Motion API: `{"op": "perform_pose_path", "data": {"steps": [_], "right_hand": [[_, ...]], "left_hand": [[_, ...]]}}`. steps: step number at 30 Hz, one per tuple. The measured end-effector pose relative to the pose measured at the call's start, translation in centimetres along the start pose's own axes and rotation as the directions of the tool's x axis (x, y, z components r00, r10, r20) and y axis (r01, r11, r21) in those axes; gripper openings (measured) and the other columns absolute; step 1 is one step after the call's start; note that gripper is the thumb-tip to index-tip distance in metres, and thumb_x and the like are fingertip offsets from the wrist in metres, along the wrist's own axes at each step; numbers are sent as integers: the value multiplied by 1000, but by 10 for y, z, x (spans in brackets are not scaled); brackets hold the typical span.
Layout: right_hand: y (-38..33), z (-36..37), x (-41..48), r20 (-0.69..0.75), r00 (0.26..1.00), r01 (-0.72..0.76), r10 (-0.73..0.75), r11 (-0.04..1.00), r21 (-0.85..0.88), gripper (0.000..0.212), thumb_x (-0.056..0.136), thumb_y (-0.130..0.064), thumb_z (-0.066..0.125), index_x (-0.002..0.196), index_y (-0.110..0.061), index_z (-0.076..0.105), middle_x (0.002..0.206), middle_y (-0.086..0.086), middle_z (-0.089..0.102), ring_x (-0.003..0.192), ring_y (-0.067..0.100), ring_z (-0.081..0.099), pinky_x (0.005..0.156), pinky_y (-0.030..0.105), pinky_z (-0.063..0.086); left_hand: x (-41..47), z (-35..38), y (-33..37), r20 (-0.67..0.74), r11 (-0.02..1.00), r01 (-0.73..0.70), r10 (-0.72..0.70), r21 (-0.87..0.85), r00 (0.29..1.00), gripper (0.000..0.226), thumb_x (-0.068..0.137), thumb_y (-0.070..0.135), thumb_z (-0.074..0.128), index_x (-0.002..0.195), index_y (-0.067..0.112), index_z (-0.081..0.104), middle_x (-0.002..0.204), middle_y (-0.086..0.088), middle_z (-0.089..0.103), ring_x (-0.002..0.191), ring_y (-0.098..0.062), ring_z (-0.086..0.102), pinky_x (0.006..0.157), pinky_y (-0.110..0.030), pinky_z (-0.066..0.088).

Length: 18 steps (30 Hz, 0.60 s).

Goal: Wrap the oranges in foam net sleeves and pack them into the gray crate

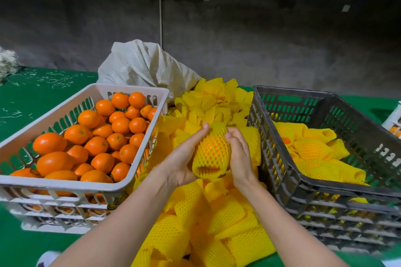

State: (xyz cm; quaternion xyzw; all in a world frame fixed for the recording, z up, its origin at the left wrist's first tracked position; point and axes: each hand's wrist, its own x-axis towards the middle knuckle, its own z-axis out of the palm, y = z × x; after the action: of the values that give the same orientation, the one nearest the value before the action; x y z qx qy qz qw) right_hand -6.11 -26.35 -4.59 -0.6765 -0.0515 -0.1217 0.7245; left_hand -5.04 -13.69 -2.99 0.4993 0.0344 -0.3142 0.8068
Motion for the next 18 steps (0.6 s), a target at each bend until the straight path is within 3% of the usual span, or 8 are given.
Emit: {"op": "perform_pose_path", "data": {"steps": [2,5,7,9,12,14,16,18], "right_hand": [[-1,0,1,6,1000,5,-5,1000,-14,17,78,-33,42,72,-18,41,69,-2,41,67,9,42,60,28,35],[-2,-1,-1,-18,999,25,-26,998,-60,14,80,-26,44,70,-17,40,69,-3,38,65,4,39,63,28,30],[-1,-4,-5,-11,998,63,-65,990,-128,4,92,-18,48,88,-20,48,87,-4,48,83,6,47,73,26,37],[0,-9,-10,65,991,132,-121,966,-223,25,97,-22,47,119,-34,41,123,-16,44,115,-1,43,89,15,37],[-8,-13,-19,300,948,176,-102,957,-230,48,95,-32,49,133,-47,25,137,-36,24,127,-22,20,99,0,23],[-13,-17,-21,380,922,202,-78,933,-298,59,90,-27,60,135,-45,25,143,-28,27,135,-11,20,108,13,24],[-18,-24,-18,358,931,201,-66,913,-356,70,84,-19,69,138,-39,30,145,-16,32,137,0,25,111,24,27],[-23,-37,-13,301,951,180,-70,916,-357,74,79,-13,74,139,-33,35,145,-11,36,134,2,30,108,20,29]], "left_hand": [[-1,4,-1,-3,996,-50,50,80,999,51,68,47,67,109,16,67,98,-11,73,88,-26,71,70,-37,57],[0,8,-8,-74,966,-115,135,230,988,42,75,35,69,108,10,66,96,-11,71,88,-25,68,72,-36,56],[2,9,-11,-113,946,-195,230,258,967,16,83,23,67,93,12,69,87,-9,70,80,-21,68,71,-34,54],[4,8,-11,-170,950,-240,275,202,946,6,85,21,65,86,15,67,78,-7,69,71,-18,68,67,-33,54],[6,8,-10,-185,950,-278,301,141,936,16,87,26,63,99,15,65,83,-4,72,76,-18,70,65,-34,58],[7,12,-12,-145,941,-308,327,143,934,28,90,33,58,113,18,63,100,-2,73,89,-15,71,73,-34,57],[9,21,-14,-82,945,-316,323,83,943,33,92,45,48,114,24,61,102,3,74,91,-10,70,70,-28,58],[14,34,-12,-43,959,-283,284,14,958,47,89,59,38,114,26,59,102,3,74,92,-11,70,68,-29,58]]}}
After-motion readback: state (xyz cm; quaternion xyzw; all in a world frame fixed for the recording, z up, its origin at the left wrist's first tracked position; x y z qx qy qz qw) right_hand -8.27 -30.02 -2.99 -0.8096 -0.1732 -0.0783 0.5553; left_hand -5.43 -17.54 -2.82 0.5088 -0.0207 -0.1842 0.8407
